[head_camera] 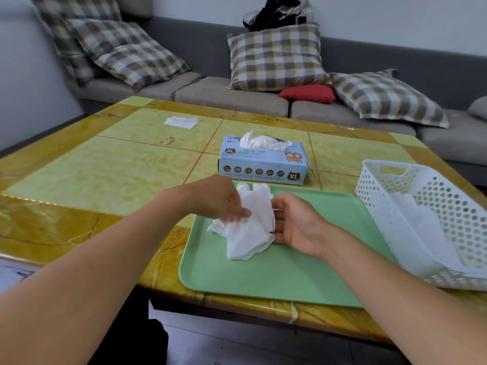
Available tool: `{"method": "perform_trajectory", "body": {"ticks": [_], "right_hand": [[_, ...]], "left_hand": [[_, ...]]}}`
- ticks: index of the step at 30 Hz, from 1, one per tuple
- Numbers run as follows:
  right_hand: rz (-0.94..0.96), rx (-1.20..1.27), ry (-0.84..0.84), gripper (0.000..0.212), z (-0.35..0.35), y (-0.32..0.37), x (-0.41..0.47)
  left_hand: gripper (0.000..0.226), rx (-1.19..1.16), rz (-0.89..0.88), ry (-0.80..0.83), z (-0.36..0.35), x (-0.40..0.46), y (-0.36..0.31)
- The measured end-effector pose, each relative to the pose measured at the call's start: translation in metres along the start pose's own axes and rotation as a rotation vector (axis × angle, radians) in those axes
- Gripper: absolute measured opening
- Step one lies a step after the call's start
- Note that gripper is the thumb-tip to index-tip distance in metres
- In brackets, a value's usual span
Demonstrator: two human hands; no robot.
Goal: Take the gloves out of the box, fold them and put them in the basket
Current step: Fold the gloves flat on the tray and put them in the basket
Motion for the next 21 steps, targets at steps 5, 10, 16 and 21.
{"method": "perform_trajectory", "body": {"ticks": [5,10,16,21], "right_hand": [[0.290,-0.359,0.021,0.039,-0.001,0.009,0.002],[0.673,-0.775,0.020,0.044,0.011,0.022,-0.009],[0.630,-1.225,0.278,0.009,0.053,0.024,-0.057],[0.477,-0.757,0.224,0.022,0.091,0.059,-0.091]], "left_hand": [[0.054,0.116,-0.110,0.028,-0.018,0.003,-0.004],[0.052,0.242,-0.084,-0.008,-0.025,0.008,0.003],[0.033,0.298,-0.066,-0.024,-0.019,0.012,0.013],[0.032,0.326,-0.022,0.014,-0.007,0.013,0.020]]}}
Point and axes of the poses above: each hand's wrist, its own x-axis towards the middle knuckle, its own z-axis out of the back of the hand, y = z × x, the point moved 6 cm from there along x, towards the middle knuckle, and after that the axes turned 14 degrees about -y, right-handed, at the moved point
